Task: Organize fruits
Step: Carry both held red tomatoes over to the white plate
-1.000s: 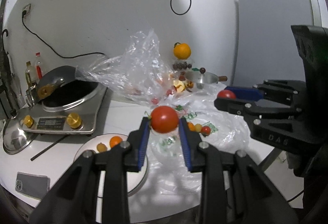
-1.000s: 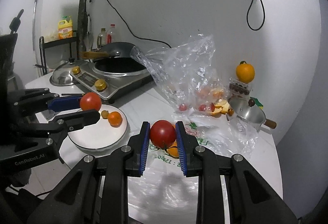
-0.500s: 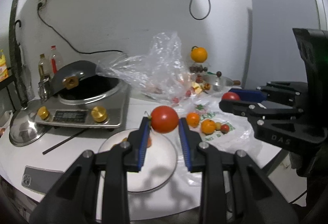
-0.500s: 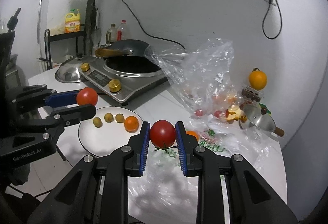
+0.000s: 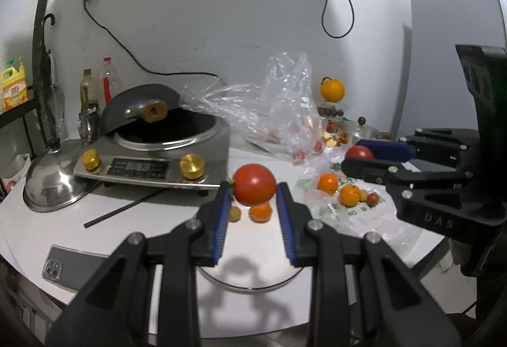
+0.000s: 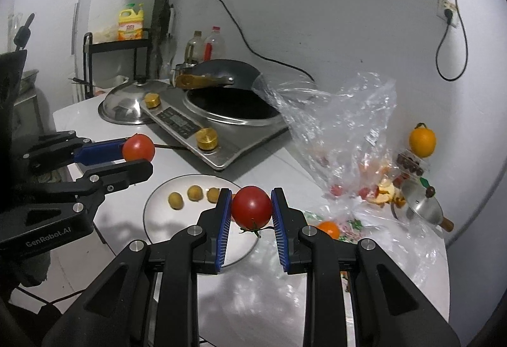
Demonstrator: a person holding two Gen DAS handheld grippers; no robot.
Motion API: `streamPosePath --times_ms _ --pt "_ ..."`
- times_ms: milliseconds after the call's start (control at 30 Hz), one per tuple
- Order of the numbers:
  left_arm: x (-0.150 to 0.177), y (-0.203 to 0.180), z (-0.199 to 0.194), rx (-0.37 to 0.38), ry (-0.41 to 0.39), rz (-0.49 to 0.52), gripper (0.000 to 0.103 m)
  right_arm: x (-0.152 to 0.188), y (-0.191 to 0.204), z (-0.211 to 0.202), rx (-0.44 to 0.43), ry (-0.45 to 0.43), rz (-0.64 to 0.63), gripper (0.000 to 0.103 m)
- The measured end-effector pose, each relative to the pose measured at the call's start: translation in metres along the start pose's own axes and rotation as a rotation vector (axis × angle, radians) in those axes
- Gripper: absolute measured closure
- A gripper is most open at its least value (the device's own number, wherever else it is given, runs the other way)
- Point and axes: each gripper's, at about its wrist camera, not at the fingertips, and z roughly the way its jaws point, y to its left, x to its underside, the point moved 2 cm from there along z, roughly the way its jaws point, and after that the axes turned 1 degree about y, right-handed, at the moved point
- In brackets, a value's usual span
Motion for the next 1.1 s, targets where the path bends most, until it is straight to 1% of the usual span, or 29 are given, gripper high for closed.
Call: streamPosePath --times_ms 167,400,667,933,1067,1100 --pt "0.004 0.015 0.000 -0.011 0.001 -0.015 0.073 -0.003 0.011 0.012 -0.020 0.017 -0.013 0.076" --pt "0.015 0.033 0.007 -0.027 0.036 -0.031 0.073 -0.004 0.025 0.029 -0.048 0.042 -0.021 0.076" --pt "0.035 0.044 0.032 -0.026 0.117 -0.038 0.073 0.003 0.037 0.056 -0.083 0.085 -0.008 0.076" --pt "0.055 0.043 0.062 -0.009 0.192 -0.033 0.073 0.015 0.040 0.087 -0.116 0.144 0.014 0.076" --pt "0.062 0.045 0.075 -0.008 0.224 -0.027 0.073 0.020 0.038 0.101 -0.128 0.166 0.023 0.076" --pt "0.065 0.044 0.080 -0.018 0.237 -0.021 0.073 0.021 0.038 0.104 -0.130 0.171 0.024 0.076"
